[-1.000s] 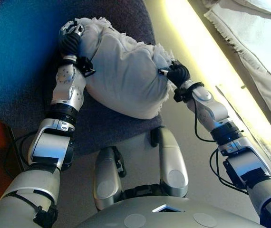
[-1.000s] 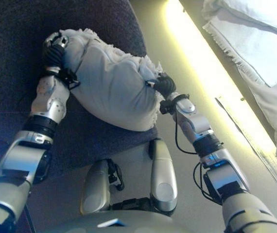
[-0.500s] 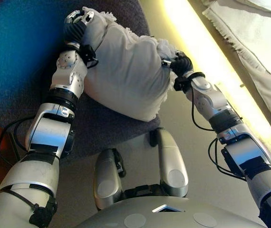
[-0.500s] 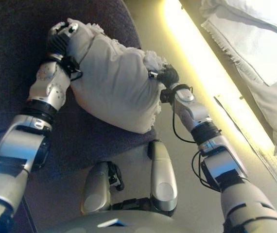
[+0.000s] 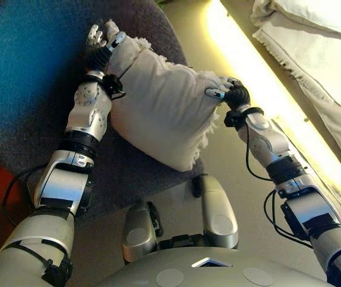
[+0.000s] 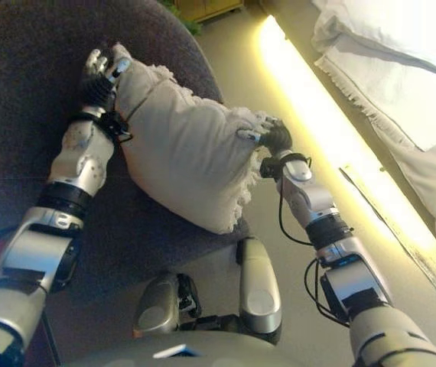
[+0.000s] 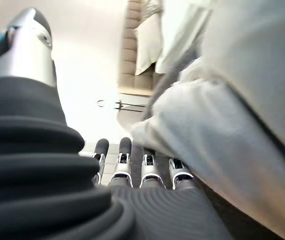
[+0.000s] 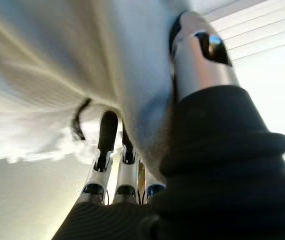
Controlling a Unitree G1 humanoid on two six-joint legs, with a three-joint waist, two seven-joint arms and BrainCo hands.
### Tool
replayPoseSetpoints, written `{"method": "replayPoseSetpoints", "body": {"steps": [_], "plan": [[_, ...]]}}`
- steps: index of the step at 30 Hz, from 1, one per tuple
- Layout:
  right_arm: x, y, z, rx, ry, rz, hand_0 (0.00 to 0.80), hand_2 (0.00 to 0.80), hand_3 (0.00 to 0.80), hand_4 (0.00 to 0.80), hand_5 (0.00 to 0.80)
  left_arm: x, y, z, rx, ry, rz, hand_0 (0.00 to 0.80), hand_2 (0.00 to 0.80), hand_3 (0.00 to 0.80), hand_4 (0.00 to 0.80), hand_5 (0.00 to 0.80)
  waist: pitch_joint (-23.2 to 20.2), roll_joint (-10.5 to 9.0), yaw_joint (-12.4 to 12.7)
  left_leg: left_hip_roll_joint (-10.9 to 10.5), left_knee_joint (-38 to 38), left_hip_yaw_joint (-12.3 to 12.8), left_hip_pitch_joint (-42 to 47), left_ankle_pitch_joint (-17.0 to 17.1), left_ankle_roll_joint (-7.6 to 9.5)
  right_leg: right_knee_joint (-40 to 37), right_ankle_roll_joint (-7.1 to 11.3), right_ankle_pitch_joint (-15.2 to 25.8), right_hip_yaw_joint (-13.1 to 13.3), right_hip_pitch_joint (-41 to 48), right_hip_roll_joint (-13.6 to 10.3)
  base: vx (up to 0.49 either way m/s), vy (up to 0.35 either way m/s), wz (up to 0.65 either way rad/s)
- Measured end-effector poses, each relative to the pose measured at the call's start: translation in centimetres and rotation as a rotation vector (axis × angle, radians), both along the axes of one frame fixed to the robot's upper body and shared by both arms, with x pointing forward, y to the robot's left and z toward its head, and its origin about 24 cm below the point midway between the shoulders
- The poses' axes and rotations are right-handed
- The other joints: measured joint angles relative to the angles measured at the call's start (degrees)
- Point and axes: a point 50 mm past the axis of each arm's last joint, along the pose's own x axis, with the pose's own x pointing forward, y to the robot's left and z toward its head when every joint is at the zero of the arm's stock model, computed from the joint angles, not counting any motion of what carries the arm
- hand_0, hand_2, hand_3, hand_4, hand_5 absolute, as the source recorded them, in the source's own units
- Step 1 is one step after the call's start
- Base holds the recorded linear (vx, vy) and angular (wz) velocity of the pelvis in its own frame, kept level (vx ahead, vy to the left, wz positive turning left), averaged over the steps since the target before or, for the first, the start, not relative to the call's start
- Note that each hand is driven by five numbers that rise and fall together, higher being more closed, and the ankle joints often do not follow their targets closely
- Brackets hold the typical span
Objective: Pick up the cushion and take it to the sofa
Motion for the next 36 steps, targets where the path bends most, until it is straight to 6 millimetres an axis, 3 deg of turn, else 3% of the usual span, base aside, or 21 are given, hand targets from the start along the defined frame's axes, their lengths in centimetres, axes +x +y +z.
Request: {"method": "replayPoseSetpoints", "body": {"steps": [5, 9, 15, 21, 26, 29, 33, 36], "plan": [[0.0, -1.8, 3.8, 0.061, -0.189, -0.089, 0.000, 0.000, 0.000, 0.000, 0.000, -1.1, -1.1, 2.9, -0.017, -0.154, -0.065, 0.000, 0.000, 0.000, 0.000, 0.000, -2.4, 0.24, 0.3, -0.7, -11.8, 0.2, 8.3, 4.5, -1.15, -5.5, -0.14, 0.1, -1.7, 6.3, 0.8, 0.095, 0.032, 0.08], [-0.3, -3.3, 5.7, 0.020, -0.283, -0.120, 0.000, 0.000, 0.000, 0.000, 0.000, -1.5, -0.8, 3.4, -0.023, -0.187, -0.064, 0.000, 0.000, 0.000, 0.000, 0.000, -7.3, 1.76, 0.2, -0.4, -19.8, 0.2, 14.2, 7.5, -1.89, -9.5, -0.22, 0.1, -3.0, 10.6, 2.2, 0.028, 0.053, 0.02], [-0.5, -5.2, 6.6, -0.044, -0.312, -0.130, 0.000, 0.000, 0.000, 0.000, 0.000, -1.9, 0.3, 4.1, 0.000, -0.209, -0.028, 0.000, 0.000, 0.000, 0.000, 0.000, -10.2, 3.19, 1.1, -0.3, -23.6, 0.5, 17.5, 8.8, -2.07, -12.0, 0.12, 0.4, -3.3, 13.3, 3.0, -0.011, 0.053, 0.00], [-1.5, -6.3, 6.3, -0.061, -0.324, -0.084, 0.000, 0.000, 0.000, 0.000, 0.000, -2.9, 3.8, 4.9, -0.009, -0.246, 0.107, 0.000, 0.000, 0.000, 0.000, 0.000, -12.5, 3.44, 2.8, -0.3, -24.4, 0.9, 17.8, 9.4, -2.00, -12.7, 0.46, 0.2, -3.4, 13.4, 3.1, -0.041, 0.027, 0.00], [-3.9, -7.7, 3.8, -0.040, -0.284, -0.076, 0.000, 0.000, 0.000, 0.000, 0.000, -6.0, 5.0, 2.1, -0.036, -0.250, 0.098, 0.000, 0.000, 0.000, 0.000, 0.000, -13.6, 3.47, 4.0, -0.3, -24.2, 0.7, 17.3, 9.5, -1.79, -13.3, 0.44, 0.3, -3.6, 13.4, 3.0, -0.068, 0.028, 0.04], [-5.8, -8.7, 0.6, -0.048, -0.200, -0.092, 0.000, 0.000, 0.000, 0.000, 0.000, -8.0, 3.7, -1.4, -0.107, -0.205, 0.029, 0.000, 0.000, 0.000, 0.000, 0.000, -13.9, 3.28, 5.2, -0.4, -24.2, 0.1, 16.9, 9.7, -1.60, -13.7, 0.46, 0.4, -4.0, 13.5, 2.8, -0.100, 0.030, 0.07], [-9.6, -8.3, -4.4, -0.066, -0.085, -0.068, 0.000, 0.000, 0.000, 0.000, 0.000, -11.6, 2.5, -5.6, -0.181, -0.148, -0.051, 0.000, 0.000, 0.000, 0.000, 0.000, -14.2, 2.87, 6.4, -0.3, -24.2, -0.1, 16.1, 9.8, -1.36, -14.1, 0.40, 0.4, -4.7, 13.3, 2.7, -0.087, -0.010, 0.09], [-12.1, -7.6, -7.5, 0.023, -0.005, -0.062, 0.000, 0.000, 0.000, 0.000, 0.000, -13.8, 2.8, -8.1, -0.194, -0.093, -0.060, 0.000, 0.000, 0.000, 0.000, 0.000, -14.1, 2.66, 6.5, -0.3, -24.2, -0.1, 15.9, 10.0, -1.01, -14.2, 0.35, 0.4, -4.8, 13.3, 2.6, -0.092, -0.031, 0.05]]}}
